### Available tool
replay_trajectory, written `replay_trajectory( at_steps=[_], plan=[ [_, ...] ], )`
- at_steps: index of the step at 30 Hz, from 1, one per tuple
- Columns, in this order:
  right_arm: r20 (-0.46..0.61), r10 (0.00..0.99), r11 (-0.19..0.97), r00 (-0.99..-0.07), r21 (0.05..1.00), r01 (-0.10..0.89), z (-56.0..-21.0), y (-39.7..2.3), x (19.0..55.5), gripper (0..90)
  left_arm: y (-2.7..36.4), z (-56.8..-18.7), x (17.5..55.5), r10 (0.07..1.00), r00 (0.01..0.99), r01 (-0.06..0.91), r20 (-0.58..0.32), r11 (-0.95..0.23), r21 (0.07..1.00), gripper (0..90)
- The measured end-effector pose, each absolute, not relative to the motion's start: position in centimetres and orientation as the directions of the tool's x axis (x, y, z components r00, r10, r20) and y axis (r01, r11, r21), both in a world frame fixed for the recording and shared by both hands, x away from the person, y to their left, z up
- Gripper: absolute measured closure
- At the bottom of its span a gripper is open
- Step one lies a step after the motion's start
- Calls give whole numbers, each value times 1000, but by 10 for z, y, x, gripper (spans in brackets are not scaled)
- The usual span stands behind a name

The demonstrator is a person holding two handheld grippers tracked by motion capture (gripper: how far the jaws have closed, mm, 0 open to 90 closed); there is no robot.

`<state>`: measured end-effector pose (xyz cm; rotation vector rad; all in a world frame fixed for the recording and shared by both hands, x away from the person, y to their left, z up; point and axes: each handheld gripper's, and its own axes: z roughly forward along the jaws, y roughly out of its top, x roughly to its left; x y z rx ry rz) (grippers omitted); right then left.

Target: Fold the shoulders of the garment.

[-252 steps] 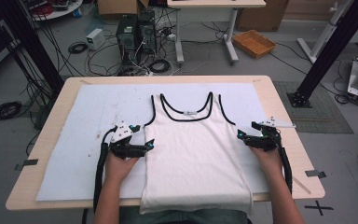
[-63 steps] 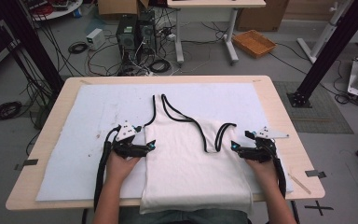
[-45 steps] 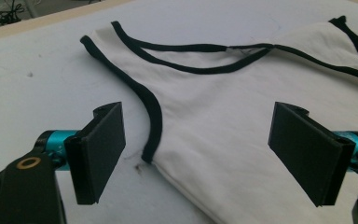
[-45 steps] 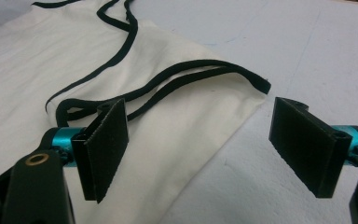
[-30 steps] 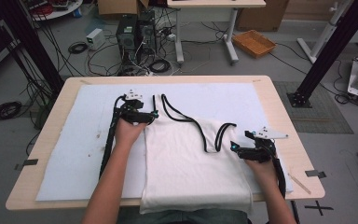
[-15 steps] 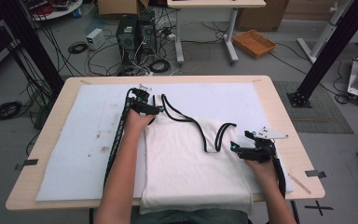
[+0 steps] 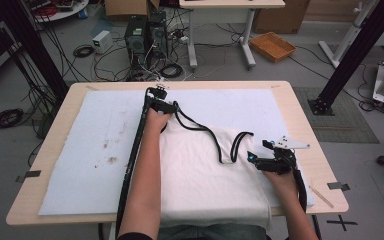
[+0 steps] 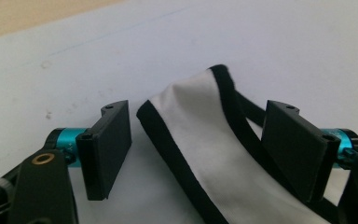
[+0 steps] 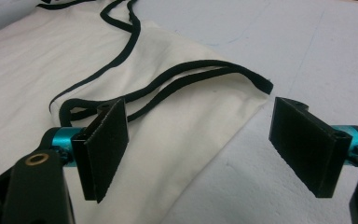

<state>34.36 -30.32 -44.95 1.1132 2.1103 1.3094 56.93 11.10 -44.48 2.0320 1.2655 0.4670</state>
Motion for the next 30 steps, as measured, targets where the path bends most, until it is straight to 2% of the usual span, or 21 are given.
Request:
replay_trajectory(
  at_steps=[2, 5, 6, 9, 12, 19, 24, 30],
  plan=[
    [61, 802, 238, -594, 879, 412, -449, -303, 344, 200, 107, -445, 572, 890, 456, 640, -29, -305, 705, 246],
    [65, 803, 238, -593, 877, 418, -449, -303, 344, 200, 104, -444, 571, 887, 462, 630, -8, -321, 707, 322],
    [64, 803, 238, -593, 877, 418, -449, -303, 344, 200, 103, -443, 570, 881, 474, 623, -9, -328, 710, 384],
    [56, 800, 246, -598, 878, 410, -450, -303, 344, 200, 101, -442, 566, 859, 512, 605, -18, -345, 718, 664],
    [56, 800, 246, -598, 878, 411, -449, -303, 344, 200, 101, -442, 563, 848, 529, 593, -21, -352, 724, 803],
    [64, 802, 240, -594, 875, 419, -449, -303, 344, 200, 108, -429, 550, 823, 563, 577, -67, -333, 746, 820],
    [62, 801, 242, -596, 877, 416, -449, -303, 344, 200, 113, -409, 523, 803, 592, 514, -66, -313, 799, 824],
    [53, 801, 248, -596, 877, 412, -450, -302, 344, 200, 116, -404, 483, 772, 630, 462, -80, -291, 838, 824]
  ],
)
